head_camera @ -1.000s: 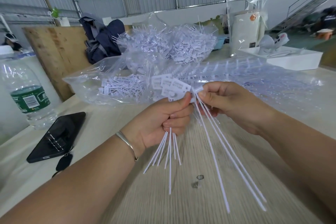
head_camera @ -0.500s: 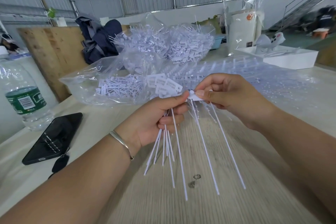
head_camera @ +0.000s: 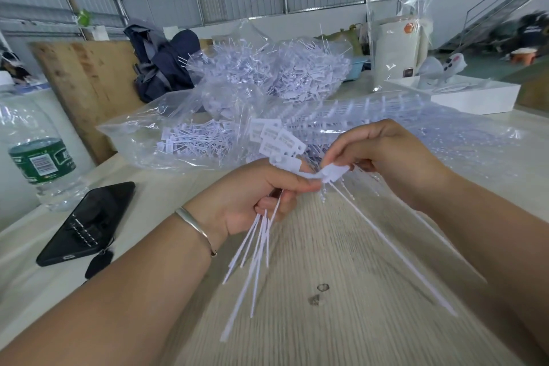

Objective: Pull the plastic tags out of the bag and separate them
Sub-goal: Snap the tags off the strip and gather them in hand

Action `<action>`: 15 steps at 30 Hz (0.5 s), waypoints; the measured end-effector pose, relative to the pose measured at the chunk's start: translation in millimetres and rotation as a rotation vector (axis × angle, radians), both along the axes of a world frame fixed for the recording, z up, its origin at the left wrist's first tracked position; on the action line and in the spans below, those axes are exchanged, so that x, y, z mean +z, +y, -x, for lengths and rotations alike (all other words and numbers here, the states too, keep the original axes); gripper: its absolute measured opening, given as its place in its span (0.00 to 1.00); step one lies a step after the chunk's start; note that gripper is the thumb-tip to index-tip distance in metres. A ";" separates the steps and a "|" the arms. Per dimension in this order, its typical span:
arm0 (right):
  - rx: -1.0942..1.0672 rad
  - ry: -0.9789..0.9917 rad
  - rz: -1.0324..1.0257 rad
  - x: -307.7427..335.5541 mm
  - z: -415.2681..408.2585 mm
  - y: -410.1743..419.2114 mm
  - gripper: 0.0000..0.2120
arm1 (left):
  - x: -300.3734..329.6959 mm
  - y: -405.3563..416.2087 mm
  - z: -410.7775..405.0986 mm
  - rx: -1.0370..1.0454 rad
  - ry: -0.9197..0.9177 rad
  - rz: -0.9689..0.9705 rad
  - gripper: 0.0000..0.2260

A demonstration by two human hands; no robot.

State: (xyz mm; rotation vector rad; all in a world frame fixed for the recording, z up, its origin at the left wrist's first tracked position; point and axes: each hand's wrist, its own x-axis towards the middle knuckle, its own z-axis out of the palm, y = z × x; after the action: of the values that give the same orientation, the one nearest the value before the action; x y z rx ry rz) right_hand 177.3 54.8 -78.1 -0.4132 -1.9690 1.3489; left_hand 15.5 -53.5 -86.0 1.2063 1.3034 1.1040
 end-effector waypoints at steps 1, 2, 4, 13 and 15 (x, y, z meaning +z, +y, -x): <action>0.002 -0.013 -0.018 -0.2 0.7 -1.4 0.11 | 0.0 -0.9 -0.9 -0.023 0.051 0.021 0.10; 0.005 -0.036 -0.038 -1.0 1.3 -2.7 0.12 | -0.2 -1.5 -1.6 -0.048 0.079 0.047 0.10; 0.002 -0.095 -0.069 -2.1 0.8 -3.7 0.13 | -0.5 -2.1 -1.3 -0.074 0.087 0.098 0.10; -0.027 -0.011 -0.026 -3.3 -2.1 6.0 0.12 | -2.9 1.7 5.4 0.042 -0.177 -0.043 0.14; 0.015 0.000 -0.028 -5.8 -0.2 4.4 0.09 | -2.5 3.4 2.4 0.040 -0.295 -0.062 0.10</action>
State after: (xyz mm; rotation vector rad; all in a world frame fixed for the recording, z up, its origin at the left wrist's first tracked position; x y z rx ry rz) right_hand 177.6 59.2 -83.9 -0.3859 -1.9931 1.3287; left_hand 13.1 -50.1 -88.5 1.0197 1.0768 1.3049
